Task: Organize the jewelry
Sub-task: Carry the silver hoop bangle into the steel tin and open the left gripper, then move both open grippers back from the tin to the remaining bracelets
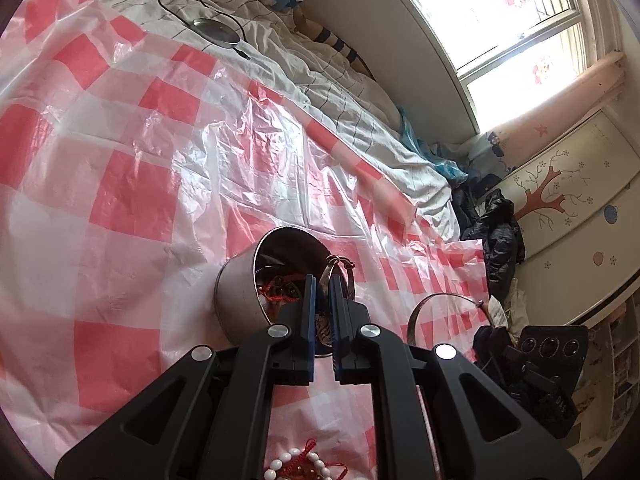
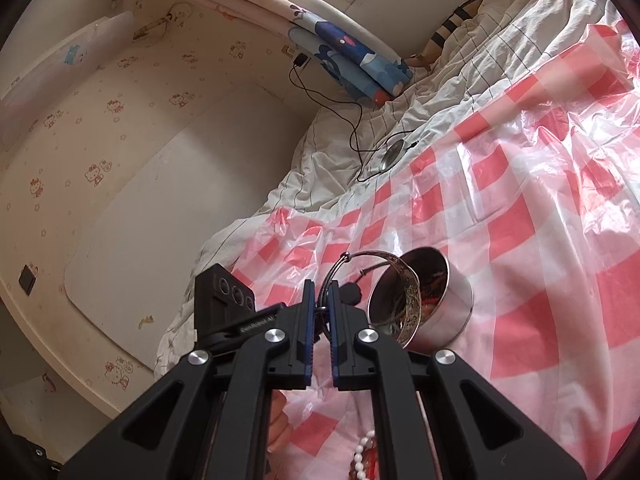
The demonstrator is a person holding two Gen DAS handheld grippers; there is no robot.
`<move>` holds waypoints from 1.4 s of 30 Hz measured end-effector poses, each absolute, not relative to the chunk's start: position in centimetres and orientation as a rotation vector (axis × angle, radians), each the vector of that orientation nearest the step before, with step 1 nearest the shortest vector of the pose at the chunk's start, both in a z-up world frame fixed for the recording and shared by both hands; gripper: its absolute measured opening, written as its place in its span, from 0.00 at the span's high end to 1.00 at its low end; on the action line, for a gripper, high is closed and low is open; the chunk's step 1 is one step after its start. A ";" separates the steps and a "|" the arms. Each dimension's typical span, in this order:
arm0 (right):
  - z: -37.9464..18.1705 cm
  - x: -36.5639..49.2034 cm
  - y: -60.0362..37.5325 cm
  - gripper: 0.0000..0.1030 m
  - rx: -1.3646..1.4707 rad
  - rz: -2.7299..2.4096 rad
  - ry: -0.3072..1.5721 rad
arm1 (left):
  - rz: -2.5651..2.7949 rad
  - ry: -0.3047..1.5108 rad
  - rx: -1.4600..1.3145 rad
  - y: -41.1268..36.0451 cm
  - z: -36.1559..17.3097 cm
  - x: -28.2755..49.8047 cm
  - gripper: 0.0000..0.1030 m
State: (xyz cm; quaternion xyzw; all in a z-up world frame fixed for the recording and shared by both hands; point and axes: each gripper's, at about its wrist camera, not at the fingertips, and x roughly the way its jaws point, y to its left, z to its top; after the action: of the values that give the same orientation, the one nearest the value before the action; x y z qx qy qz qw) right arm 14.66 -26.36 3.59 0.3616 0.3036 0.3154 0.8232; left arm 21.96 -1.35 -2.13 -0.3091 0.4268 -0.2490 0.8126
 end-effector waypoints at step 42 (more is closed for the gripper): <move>-0.6 21.0 -22.3 0.51 0.589 0.515 0.868 | -0.320 0.905 -0.545 0.8 0.2 22.2 0.43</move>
State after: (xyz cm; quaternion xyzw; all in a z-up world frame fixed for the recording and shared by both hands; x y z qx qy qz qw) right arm 21.01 -22.30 -0.62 0.2780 0.4096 0.2432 0.8342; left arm 22.25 0.77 0.18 -0.2587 0.4301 -0.1522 0.8514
